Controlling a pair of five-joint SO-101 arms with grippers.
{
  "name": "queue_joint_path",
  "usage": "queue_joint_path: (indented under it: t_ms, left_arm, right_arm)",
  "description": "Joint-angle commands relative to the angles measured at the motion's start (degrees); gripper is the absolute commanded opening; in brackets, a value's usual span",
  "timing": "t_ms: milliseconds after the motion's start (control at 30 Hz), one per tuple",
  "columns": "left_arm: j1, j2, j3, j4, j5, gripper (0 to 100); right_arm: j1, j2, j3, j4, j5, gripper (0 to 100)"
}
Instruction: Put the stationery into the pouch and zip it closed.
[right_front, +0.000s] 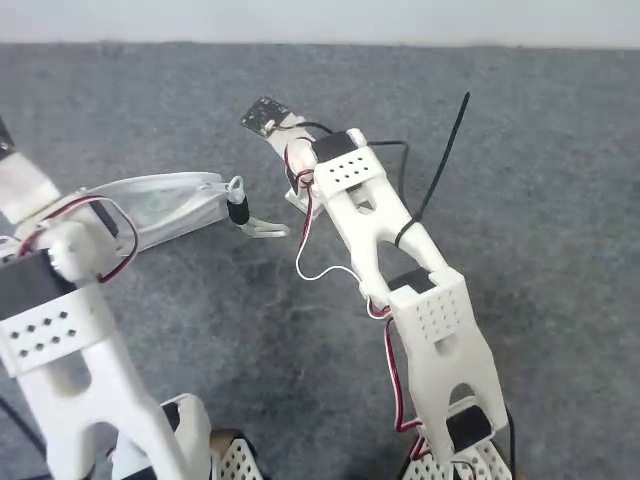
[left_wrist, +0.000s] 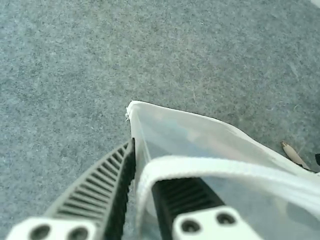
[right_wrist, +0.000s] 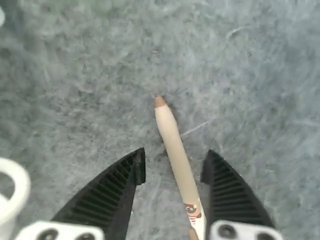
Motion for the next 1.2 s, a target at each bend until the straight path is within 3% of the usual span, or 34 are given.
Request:
queue_joint_path:
  t_ms: [0, 867, 1033, 1167]
  left_arm:
    - [-0.18, -0.09, 0.66, -1.41, -0.79, 1]
    - [-0.18, -0.09, 0.75, -1.32, -0.88, 1]
    - [-0.18, -0.09, 0.75, -1.32, -0.88, 1]
    - [-0.18, -0.09, 0.75, -1.32, -0.88, 1]
  right_arm:
    - [0.48, -1.10, -3.69, 0.75, 2.20, 11.3]
    - [2.51, 4.70, -3.69, 0.75, 5.89, 13.2]
    - [1.71, 4.70, -3.69, 3.47, 10.11, 0.0]
    - [0.84, 4.44, -5.71, 6.90, 7.30, 0.9]
